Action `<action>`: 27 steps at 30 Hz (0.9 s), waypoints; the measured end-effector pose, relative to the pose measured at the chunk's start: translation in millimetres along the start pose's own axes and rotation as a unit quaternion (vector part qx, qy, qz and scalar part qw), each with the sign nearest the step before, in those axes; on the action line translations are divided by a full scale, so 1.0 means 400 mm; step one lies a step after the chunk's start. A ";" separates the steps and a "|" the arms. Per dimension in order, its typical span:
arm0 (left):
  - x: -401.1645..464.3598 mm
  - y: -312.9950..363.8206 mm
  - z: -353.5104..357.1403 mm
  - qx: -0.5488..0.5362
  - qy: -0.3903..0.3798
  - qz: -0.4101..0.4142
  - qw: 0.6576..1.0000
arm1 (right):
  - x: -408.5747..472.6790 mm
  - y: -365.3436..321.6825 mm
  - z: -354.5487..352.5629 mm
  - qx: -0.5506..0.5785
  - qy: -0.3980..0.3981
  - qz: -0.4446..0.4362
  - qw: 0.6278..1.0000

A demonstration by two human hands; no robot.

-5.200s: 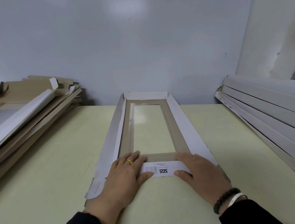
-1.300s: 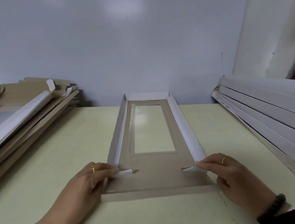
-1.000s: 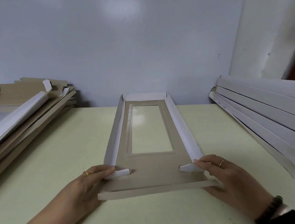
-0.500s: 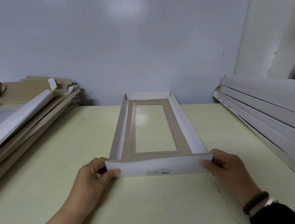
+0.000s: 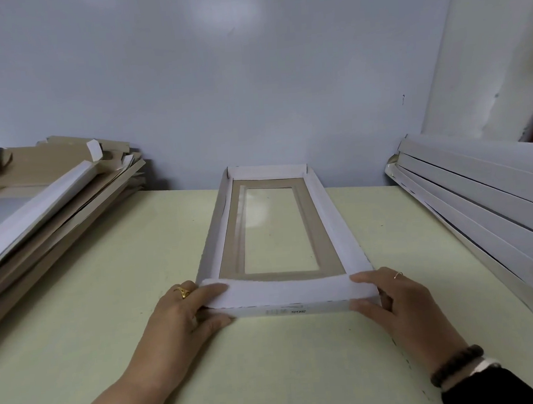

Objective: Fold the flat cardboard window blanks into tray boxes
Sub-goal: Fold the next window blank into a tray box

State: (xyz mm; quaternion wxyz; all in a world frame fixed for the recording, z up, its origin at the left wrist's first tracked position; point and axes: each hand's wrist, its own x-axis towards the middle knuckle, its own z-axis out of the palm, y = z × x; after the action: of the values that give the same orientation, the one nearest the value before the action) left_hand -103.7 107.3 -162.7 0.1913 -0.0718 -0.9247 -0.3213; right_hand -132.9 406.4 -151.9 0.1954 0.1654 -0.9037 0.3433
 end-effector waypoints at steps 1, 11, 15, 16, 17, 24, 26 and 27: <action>0.000 -0.002 0.003 0.011 -0.001 0.011 1.000 | -0.001 0.001 0.000 -0.012 -0.011 -0.005 1.000; -0.001 0.001 -0.008 0.036 -0.002 0.032 0.999 | 0.003 -0.009 0.000 -0.178 -0.016 -0.081 0.981; 0.003 0.022 -0.008 0.192 0.048 0.095 0.976 | 0.005 -0.025 0.009 -0.240 0.004 -0.152 0.959; 0.005 0.034 -0.006 0.215 0.049 0.105 0.970 | 0.002 -0.034 0.015 -0.247 -0.002 -0.174 0.953; 0.005 0.046 0.002 0.223 0.045 0.120 0.966 | 0.001 -0.042 0.024 -0.248 -0.005 -0.198 0.948; 0.009 0.119 0.071 0.226 -0.029 0.221 0.948 | -0.003 -0.090 0.072 -0.176 -0.082 -0.224 0.955; 0.010 0.116 0.068 0.212 -0.020 0.222 0.952 | 0.004 -0.073 0.056 -0.091 -0.132 -0.171 0.972; 0.008 0.116 0.067 0.209 -0.019 0.219 0.953 | 0.005 -0.062 0.048 -0.078 -0.147 -0.156 0.974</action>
State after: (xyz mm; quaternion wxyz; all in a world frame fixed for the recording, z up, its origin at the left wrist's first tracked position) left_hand -103.2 160.2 -154.6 0.2497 -0.2370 -0.9363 -0.0694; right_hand -128.7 375.4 -150.4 0.1240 0.3375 -0.9095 0.2087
